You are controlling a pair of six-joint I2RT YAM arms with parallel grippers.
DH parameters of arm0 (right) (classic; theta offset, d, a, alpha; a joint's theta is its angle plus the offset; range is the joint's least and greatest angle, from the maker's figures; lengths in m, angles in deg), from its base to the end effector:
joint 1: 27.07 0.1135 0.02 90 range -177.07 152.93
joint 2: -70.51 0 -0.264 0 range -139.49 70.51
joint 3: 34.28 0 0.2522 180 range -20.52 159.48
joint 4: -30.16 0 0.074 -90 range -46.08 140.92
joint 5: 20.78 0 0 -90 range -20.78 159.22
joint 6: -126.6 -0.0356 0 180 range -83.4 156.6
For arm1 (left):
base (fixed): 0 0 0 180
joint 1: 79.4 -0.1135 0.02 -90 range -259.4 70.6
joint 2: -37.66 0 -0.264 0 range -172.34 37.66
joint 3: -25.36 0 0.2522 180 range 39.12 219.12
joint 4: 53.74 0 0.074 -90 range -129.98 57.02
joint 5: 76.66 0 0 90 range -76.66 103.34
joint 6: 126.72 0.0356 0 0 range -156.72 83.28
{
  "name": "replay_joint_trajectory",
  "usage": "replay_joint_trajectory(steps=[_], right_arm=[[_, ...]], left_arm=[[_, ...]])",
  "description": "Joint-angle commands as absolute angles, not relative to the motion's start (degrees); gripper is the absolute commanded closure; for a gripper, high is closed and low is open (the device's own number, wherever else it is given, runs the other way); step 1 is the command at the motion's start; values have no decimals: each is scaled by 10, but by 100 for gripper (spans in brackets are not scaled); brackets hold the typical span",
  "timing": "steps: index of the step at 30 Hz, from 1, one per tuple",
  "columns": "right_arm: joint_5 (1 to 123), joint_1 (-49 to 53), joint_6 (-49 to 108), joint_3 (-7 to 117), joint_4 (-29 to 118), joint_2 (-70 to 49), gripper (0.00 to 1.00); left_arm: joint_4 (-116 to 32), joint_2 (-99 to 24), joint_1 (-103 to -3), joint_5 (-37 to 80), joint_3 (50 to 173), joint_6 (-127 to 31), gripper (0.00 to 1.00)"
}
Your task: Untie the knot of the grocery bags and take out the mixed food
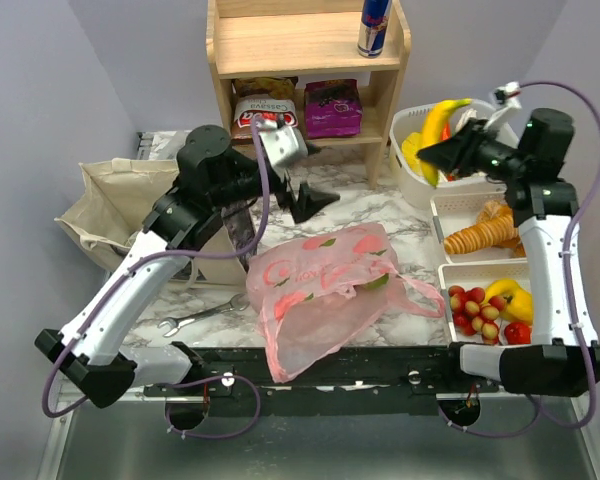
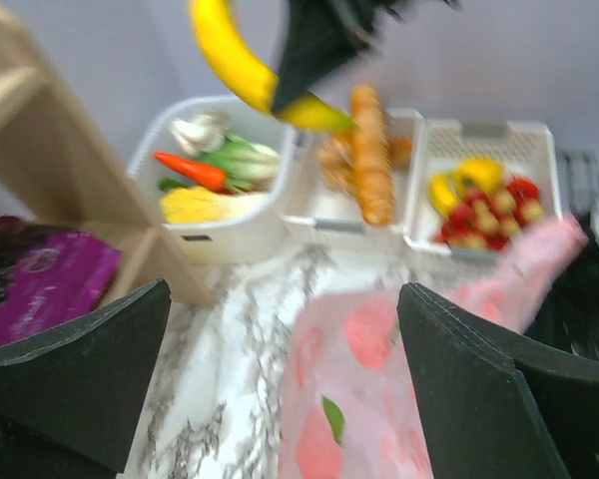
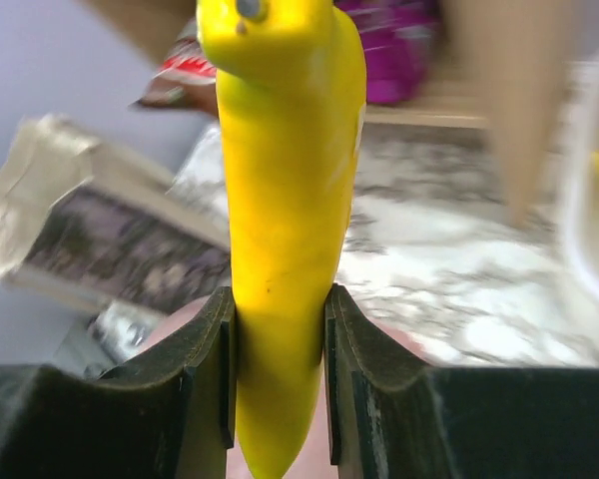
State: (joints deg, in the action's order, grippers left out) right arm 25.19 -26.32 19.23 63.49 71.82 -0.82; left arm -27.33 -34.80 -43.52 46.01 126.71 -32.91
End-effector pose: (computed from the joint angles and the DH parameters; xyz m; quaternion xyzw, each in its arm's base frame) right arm 0.2571 0.0281 0.4498 -0.1188 0.7618 0.3828 0.5090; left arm 0.2036 -0.1710 0.4916 0.4164 0.5553 -0.3784 0.6124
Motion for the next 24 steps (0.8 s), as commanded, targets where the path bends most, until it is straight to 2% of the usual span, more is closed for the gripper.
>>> replay_joint_trajectory(steps=[1,6,11,14,20,24], right_arm=[[236,-368,154,635,731,-36,99],[312,-379,177,687,732,-139,100],[385,-379,202,764,727,-253,99],[410,-379,217,795,726,-306,99],[423,-379,235,830,718,-391,99],[433,-379,250,851,712,-429,99]], left_arm=[[-78,-306,-380,541,1212,-127,1],[8,-295,-279,432,1121,30,2],[-48,-299,-213,293,1047,73,1],[-71,-313,-208,246,1035,88,1],[-58,-350,-208,207,1046,97,2],[-39,-363,-216,235,1065,77,10]])
